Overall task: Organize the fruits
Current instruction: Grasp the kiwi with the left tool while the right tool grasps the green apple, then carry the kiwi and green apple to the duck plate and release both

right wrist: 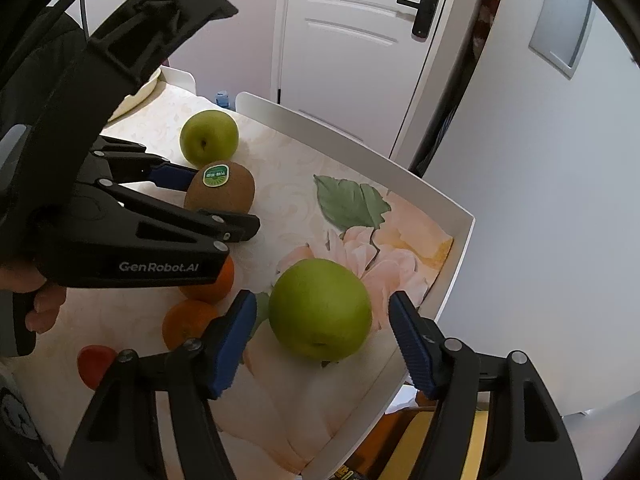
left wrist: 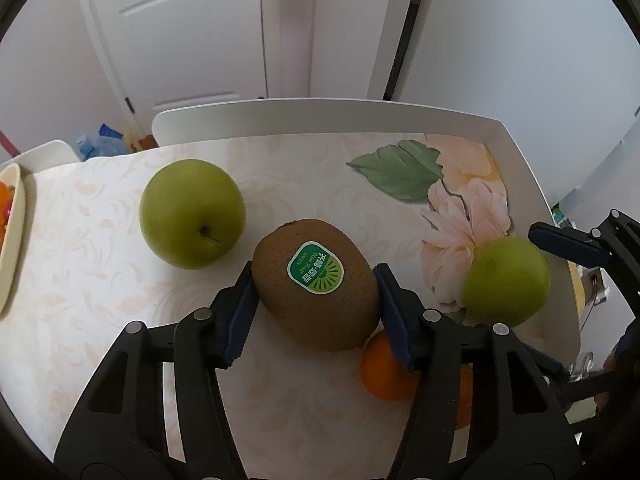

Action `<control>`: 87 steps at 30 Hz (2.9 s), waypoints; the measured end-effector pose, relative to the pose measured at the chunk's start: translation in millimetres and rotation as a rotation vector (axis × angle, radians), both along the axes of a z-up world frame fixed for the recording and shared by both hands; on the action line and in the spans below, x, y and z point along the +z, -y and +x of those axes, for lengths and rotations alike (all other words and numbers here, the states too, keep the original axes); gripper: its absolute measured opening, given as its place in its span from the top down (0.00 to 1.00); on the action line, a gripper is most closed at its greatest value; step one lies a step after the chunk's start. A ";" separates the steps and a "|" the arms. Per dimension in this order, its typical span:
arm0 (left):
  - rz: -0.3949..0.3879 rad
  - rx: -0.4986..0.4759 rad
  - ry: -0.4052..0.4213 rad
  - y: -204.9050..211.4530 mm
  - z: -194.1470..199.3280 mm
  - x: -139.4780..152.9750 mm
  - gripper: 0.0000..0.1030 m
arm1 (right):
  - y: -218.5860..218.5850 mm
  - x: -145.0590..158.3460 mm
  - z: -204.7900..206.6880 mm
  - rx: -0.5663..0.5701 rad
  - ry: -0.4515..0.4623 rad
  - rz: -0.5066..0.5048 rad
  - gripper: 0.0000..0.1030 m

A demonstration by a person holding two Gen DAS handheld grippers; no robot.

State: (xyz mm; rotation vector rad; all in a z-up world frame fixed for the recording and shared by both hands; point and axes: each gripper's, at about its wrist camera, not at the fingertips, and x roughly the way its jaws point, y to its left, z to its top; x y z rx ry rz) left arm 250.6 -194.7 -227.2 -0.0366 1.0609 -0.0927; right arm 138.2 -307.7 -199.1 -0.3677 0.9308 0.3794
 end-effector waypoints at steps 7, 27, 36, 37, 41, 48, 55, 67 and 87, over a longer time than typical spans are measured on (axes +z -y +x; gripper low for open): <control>0.007 -0.007 0.000 -4.7 -2.8 4.1 0.43 | -1.8 -3.7 -0.7 0.010 -0.007 -0.001 0.44; 0.000 0.011 0.026 -19.0 -20.7 28.4 0.43 | -2.8 2.9 -6.4 -0.041 -0.015 0.020 0.52; -0.025 0.042 0.080 -43.5 -41.8 65.3 0.43 | -13.9 33.8 -15.7 -0.061 0.016 0.059 0.52; -0.027 0.048 0.090 -48.2 -45.3 70.5 0.43 | -17.8 36.6 -16.6 -0.061 0.020 0.064 0.52; -0.031 0.065 0.126 -70.3 -61.5 92.0 0.43 | -31.2 55.6 -20.5 -0.061 0.035 0.090 0.52; -0.025 0.096 0.174 -116.2 -82.8 120.1 0.43 | -70.6 85.2 -28.2 -0.057 0.054 0.131 0.52; -0.010 0.134 0.206 -181.5 -101.3 141.3 0.43 | -126.1 104.0 -28.5 -0.032 0.057 0.179 0.52; 0.031 0.166 0.198 -298.7 -107.5 136.8 0.43 | -242.4 109.9 -14.5 0.004 0.028 0.234 0.52; 0.054 -0.049 0.042 -366.1 -47.5 43.5 0.43 | -326.5 55.2 24.2 -0.137 -0.050 0.243 0.52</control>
